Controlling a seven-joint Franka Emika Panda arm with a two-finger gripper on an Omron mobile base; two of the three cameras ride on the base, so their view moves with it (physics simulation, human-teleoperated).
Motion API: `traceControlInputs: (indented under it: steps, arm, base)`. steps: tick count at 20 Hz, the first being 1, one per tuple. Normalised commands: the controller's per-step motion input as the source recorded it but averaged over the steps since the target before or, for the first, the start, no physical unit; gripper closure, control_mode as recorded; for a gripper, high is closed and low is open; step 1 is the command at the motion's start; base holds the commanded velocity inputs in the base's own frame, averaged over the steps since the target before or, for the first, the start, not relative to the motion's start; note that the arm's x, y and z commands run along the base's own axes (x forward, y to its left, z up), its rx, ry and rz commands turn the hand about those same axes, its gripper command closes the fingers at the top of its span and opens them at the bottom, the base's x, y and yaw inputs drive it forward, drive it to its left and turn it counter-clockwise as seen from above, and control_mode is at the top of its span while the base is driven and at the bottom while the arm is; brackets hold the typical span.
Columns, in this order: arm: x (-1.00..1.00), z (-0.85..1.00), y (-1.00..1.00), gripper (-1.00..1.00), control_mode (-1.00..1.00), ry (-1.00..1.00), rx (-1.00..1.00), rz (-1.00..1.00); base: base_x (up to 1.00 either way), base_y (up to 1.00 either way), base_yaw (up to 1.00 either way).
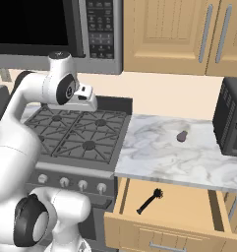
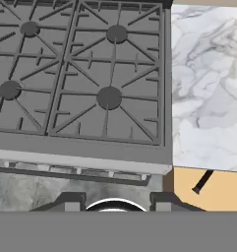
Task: Pick the dish brush from the drawer and place it on the counter.
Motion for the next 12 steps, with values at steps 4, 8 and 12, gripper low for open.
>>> traceControlInputs:
  steps: [4, 8, 12]
  arm:
    - [-0.18, 0.00, -0.29, -1.00, -1.00, 0.00, 0.01, -0.01]
    - [-0.72, -0.01, -0.78, -1.00, -1.00, 0.00, 0.07, -0.09]
    - [-0.95, -0.19, -0.92, -1.00, -1.00, 0.00, 0.10, -0.09]
  base:
    - [0.00, 0.00, 0.00]
    - [0.00, 0.00, 0.00]
    - [0.00, 0.00, 0.00]
